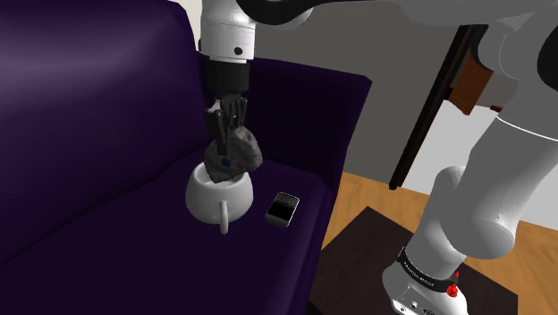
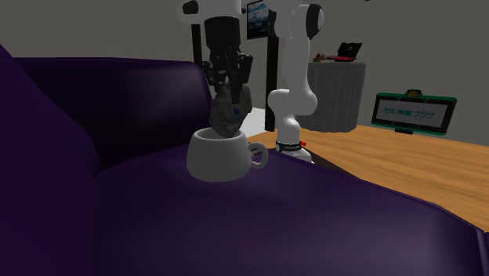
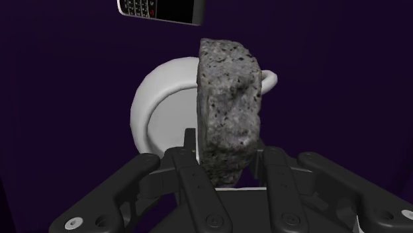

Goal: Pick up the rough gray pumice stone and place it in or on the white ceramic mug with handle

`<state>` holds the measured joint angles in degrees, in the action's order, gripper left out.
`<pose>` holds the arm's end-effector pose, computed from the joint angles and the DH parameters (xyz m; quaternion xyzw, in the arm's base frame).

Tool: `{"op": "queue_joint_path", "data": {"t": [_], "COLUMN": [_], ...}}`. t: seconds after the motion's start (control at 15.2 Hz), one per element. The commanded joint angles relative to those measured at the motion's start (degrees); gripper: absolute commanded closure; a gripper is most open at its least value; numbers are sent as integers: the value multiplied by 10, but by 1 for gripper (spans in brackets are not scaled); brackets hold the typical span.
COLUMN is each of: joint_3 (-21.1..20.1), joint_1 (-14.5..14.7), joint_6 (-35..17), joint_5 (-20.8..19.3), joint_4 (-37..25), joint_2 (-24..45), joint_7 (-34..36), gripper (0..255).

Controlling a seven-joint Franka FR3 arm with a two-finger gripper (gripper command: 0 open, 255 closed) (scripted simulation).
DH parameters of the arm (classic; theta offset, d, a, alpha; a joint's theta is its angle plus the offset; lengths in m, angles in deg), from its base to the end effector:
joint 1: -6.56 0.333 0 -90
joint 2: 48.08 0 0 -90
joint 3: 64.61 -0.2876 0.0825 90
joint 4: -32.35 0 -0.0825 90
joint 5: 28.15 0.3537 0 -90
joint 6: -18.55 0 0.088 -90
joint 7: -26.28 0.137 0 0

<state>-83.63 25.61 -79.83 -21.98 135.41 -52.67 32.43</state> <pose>0.3907 0.3282 0.5167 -0.9630 -0.2665 0.0178 0.0362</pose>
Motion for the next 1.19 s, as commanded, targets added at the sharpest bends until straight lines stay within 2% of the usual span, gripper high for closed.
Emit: {"op": "queue_joint_path", "data": {"t": [0.0,0.33,0.4,0.73,0.99,1.12], "joint_3": [-1,0,0,0,2,2], "joint_1": [1,1,0,1,-1,-1], "joint_6": [-1,-1,0,-1,74,74], "joint_5": [0,0,0,0,-5,-5], "joint_4": [5,5,4,5,-82,-82], "joint_2": [2,2,2,2,14,14], "joint_7": [0,0,-1,0,4,4], "gripper": [255,255,0,0,0,0]}}
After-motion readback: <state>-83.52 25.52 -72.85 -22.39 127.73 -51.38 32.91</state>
